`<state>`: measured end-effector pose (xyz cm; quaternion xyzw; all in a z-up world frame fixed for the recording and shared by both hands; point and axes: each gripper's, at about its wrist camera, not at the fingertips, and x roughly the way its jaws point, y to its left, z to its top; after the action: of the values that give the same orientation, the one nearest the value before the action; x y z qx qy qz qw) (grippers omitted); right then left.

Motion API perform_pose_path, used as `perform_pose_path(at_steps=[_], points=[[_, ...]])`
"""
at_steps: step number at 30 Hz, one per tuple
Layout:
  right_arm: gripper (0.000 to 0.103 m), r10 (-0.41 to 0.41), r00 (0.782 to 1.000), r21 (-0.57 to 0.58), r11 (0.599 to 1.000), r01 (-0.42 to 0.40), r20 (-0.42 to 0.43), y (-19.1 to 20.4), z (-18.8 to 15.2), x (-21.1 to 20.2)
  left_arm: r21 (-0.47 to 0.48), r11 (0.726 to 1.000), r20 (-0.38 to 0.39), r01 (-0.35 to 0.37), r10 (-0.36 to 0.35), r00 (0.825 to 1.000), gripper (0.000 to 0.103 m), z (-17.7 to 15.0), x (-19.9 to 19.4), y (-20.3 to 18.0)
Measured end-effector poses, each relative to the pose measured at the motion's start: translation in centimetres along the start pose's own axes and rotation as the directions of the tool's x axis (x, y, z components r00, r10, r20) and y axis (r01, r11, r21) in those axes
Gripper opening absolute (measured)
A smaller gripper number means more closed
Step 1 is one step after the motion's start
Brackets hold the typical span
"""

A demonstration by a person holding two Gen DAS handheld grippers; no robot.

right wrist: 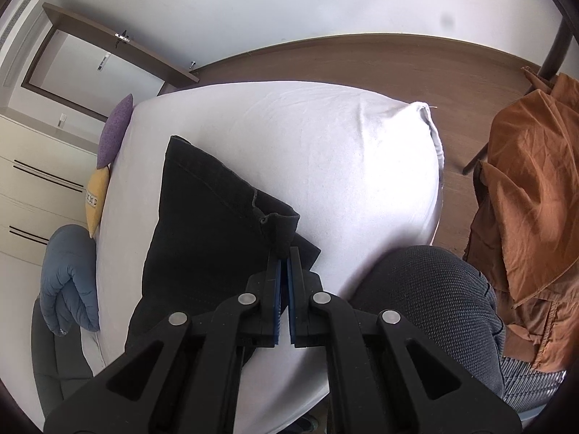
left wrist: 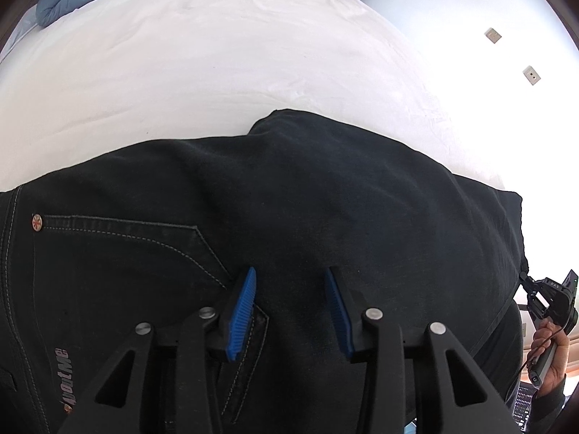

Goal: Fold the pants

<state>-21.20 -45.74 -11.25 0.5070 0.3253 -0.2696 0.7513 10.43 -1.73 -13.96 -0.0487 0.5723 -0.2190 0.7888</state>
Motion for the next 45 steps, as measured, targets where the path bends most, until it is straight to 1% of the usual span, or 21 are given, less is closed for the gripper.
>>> perform_pose_path(at_steps=[6,10,12,15,16,18,20,22,23,25,27,29,31,33,35,38,39,41,43,44,45], points=[[0.006,-0.001,0.997,-0.024,1.0,-0.001,-0.077,-0.5,0.9,0.2,0.006,1.0,0.014,0.017,-0.017,1.0,0.042,-0.5,0.0,0.5],[0.011,-0.18,0.984,-0.027,0.983,0.18,-0.012,-2.0,2.8,-2.0,-0.014,0.999,0.027,0.041,-0.041,0.999,0.043,-0.6,0.0,1.1],[0.011,-0.13,0.991,-0.031,0.991,0.131,0.021,-1.8,3.2,-3.4,-0.019,0.999,0.033,0.042,-0.042,0.999,0.043,-0.7,-0.1,1.2],[0.011,0.041,0.999,-0.19,0.981,-0.042,-0.01,3.0,1.9,-3.4,-0.027,0.999,0.035,0.027,-0.026,0.999,0.045,-0.6,-0.3,0.8],[0.011,0.13,0.989,-0.223,0.965,-0.141,-0.066,4.8,1.1,-2.5,-0.032,0.999,0.036,0.022,-0.021,0.999,0.047,-0.5,-0.4,0.5],[0.011,0.29,0.936,-0.256,0.907,-0.335,-0.199,8.7,-0.8,0.4,-0.04,0.999,0.049,0.03,-0.028,0.998,0.051,-0.2,-0.7,-0.3],[0.011,0.328,0.894,-0.265,0.872,-0.411,-0.305,12.5,-2.9,4.3,-0.027,0.999,0.058,0.039,-0.037,0.998,0.053,-0.1,-0.8,-1.1],[0.011,0.367,0.83,-0.238,0.838,-0.491,-0.419,15.1,-4.5,8.5,-0.013,1.0,0.053,0.018,-0.017,0.998,0.062,-0.1,-0.5,-1.5],[0.011,0.363,0.814,-0.215,0.842,-0.495,-0.454,15.9,-5.1,10.7,-0.015,1.0,0.045,0.01,-0.009,0.999,0.062,-0.2,-0.1,-1.4],[0.011,0.291,0.819,-0.21,0.874,-0.438,-0.494,16.3,-5.6,14.5,-0.033,0.999,0.043,0.024,-0.023,0.999,0.062,-0.5,0.2,-0.6],[0.01,0.195,0.874,-0.252,0.909,-0.331,-0.444,14.7,-4.7,16.5,-0.054,0.997,0.055,0.063,-0.06,0.997,0.062,-0.7,-0.3,0.2],[0.003,0.272,0.87,-0.156,0.919,-0.362,-0.412,11.6,-2.4,16.9,-0.062,0.995,0.069,0.079,-0.075,0.995,0.062,-0.6,-0.9,0.6],[0.0,0.248,0.926,-0.146,0.943,-0.298,-0.284,8.5,0.3,15.2,-0.06,0.995,0.101,0.085,-0.079,0.992,0.062,-0.2,-1.6,0.8],[0.0,0.265,0.949,-0.075,0.957,-0.281,-0.172,5.2,3.1,13.4,-0.071,0.986,0.125,0.154,-0.144,0.982,0.062,0.8,-1.7,0.8],[0.0,0.233,0.969,-0.026,0.971,-0.236,-0.086,3.1,5.5,11.6,-0.063,0.981,0.132,0.184,-0.175,0.976,0.062,2.3,-1.2,0.1],[0.0,0.113,0.994,-0.066,0.991,-0.112,0.009,4.0,6.7,8.9,-0.007,0.976,0.126,0.216,-0.213,0.969,0.062,4.6,0.4,-1.8],[0.0,0.126,0.992,-0.075,0.989,-0.125,0.004,4.7,6.5,8.5,0.005,0.978,0.117,0.207,-0.206,0.971,0.062,5.2,1.0,-2.2],[0.0,0.232,0.97,-0.117,0.964,-0.24,-0.079,7.4,4.7,8.7,0.015,0.983,0.097,0.181,-0.182,0.979,0.062,6.1,2.4,-2.5],[0.0,0.264,0.944,-0.21,0.929,-0.304,-0.198,11.4,1.4,9.8,0.004,0.988,0.087,0.156,-0.155,0.984,0.053,6.2,3.5,-1.9],[0.0,0.272,0.929,-0.254,0.908,-0.334,-0.251,13.4,-0.3,10.5,-0.021,0.987,0.089,0.157,-0.155,0.984,0.043,6.0,3.6,-1.3],[0.004,0.291,0.906,-0.281,0.882,-0.379,-0.307,15.5,-2.1,11.4,-0.038,0.984,0.101,0.173,-0.168,0.981,0.042,5.6,3.2,-0.9]])
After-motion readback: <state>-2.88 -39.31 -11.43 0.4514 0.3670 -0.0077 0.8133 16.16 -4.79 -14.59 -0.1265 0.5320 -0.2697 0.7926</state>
